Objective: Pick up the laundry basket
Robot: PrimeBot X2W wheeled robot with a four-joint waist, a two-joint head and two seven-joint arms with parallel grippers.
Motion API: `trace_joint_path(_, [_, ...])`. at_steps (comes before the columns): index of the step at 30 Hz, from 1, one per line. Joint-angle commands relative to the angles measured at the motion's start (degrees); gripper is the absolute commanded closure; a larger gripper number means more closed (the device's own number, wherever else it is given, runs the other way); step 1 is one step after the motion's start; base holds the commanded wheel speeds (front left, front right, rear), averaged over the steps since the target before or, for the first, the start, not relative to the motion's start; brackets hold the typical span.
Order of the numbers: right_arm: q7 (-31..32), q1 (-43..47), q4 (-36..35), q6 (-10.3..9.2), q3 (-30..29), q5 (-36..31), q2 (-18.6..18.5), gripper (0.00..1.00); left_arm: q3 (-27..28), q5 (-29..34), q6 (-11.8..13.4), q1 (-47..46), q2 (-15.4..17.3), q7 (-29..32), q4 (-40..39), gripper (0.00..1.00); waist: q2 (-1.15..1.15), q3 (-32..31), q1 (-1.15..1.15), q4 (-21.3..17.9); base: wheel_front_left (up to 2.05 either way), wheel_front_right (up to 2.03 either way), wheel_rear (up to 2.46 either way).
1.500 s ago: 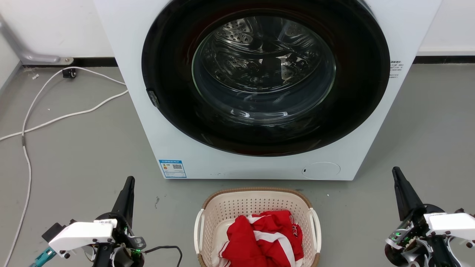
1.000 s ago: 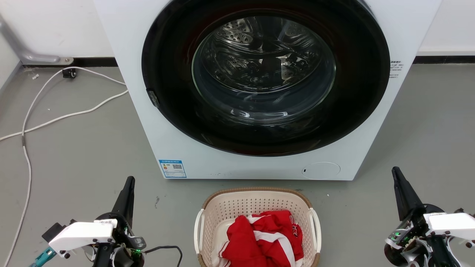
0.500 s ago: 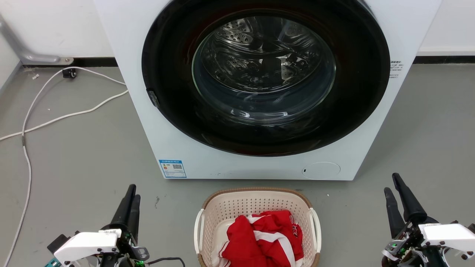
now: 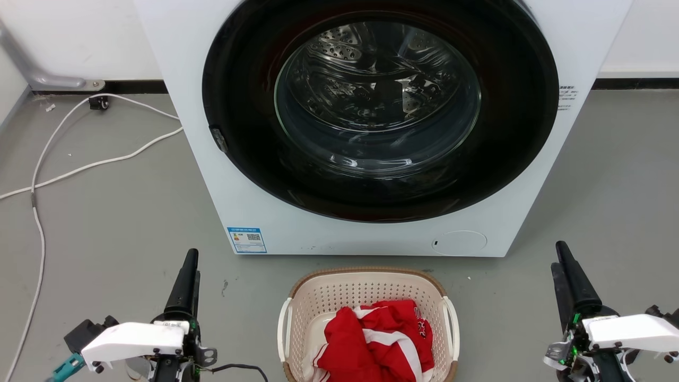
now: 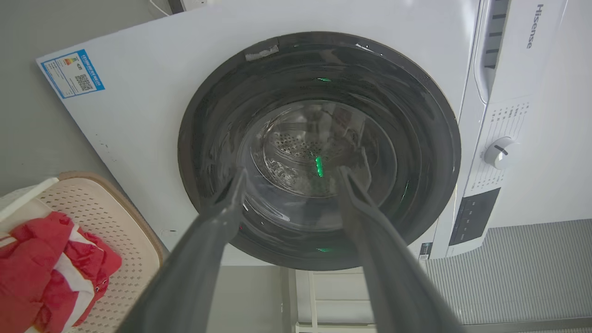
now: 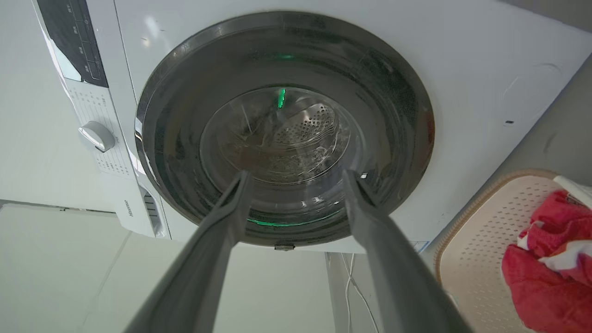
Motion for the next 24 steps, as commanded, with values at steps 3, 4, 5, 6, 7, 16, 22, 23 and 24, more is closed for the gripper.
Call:
trace_joint_path(3, [-1.09,-0.66,-1.76,0.00,0.17,-7.66,-0.08,0.00,-0.27,6.80,-0.15,-1.26,0.35,-1.17,-1.88,0.00,0.00,-0.03,0.00,0.05,0.00,0.00,0.00])
trace_joint_path(4, [-1.33,-0.60,-1.96,0.00,0.13,-9.40,-0.07,0.00,-0.38,8.35,-0.15,-1.21,0.31,-1.41,-2.03,0.00,0.00,-0.03,0.00,0.06,0.00,0.00,0.00])
trace_joint_path(5, [-1.56,-0.53,-2.15,0.00,0.14,-11.07,-0.06,0.00,-0.51,9.75,-0.15,-1.16,0.27,-1.64,-2.13,0.00,0.00,-0.01,0.00,0.09,0.00,0.00,0.00])
trace_joint_path(6, [-1.80,-0.43,-2.22,0.00,0.15,-12.67,-0.05,0.00,-0.65,11.20,-0.16,-1.11,0.24,-1.87,-2.11,0.00,0.00,0.01,0.00,0.11,0.00,0.00,0.00])
trace_joint_path(7, [-2.03,-0.38,-2.35,0.00,0.20,-14.18,-0.04,0.00,-0.75,12.71,-0.12,-1.14,0.23,-2.10,-2.18,0.00,0.00,0.00,0.00,0.13,0.00,0.00,0.00])
trace_joint_path(16, [-3.98,-0.04,-3.48,0.00,0.22,-27.52,0.04,0.00,-2.47,27.24,0.71,-1.46,0.60,-4.26,-3.60,0.00,0.00,-0.02,0.00,0.39,0.00,0.00,0.00])
trace_joint_path(22, [-4.13,0.34,-4.74,0.00,0.30,-35.55,0.09,0.00,-3.82,34.12,1.41,-1.53,1.31,-5.44,-4.06,0.00,0.00,-0.06,0.00,0.50,0.00,0.00,0.00])
trace_joint_path(23, [-4.10,0.42,-4.99,0.00,0.26,-36.74,0.10,0.00,-3.98,35.06,1.50,-1.52,1.40,-5.63,-4.08,0.00,0.00,-0.08,0.00,0.53,0.00,0.00,0.00])
trace_joint_path(24, [-4.05,0.50,-5.26,0.00,0.26,-37.88,0.11,0.00,-4.15,35.97,1.59,-1.49,1.48,-5.85,-4.06,0.00,0.00,-0.09,0.00,0.56,0.00,0.00,0.00])
